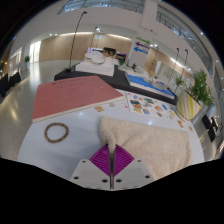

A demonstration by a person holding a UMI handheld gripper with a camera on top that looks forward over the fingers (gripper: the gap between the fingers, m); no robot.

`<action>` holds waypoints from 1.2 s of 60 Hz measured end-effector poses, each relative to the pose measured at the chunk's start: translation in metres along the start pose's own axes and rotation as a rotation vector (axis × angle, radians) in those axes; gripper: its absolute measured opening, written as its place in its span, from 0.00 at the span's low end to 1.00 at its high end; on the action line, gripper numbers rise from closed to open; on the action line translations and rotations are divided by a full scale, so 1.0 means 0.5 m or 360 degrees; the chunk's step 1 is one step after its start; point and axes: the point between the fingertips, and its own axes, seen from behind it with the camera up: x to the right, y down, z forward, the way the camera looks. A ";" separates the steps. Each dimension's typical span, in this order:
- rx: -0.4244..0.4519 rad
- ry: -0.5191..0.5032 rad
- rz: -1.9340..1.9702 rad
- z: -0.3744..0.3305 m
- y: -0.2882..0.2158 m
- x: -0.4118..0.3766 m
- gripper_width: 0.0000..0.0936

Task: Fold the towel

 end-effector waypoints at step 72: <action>-0.0201 0.0011 0.0363 -0.587 0.163 0.706 0.91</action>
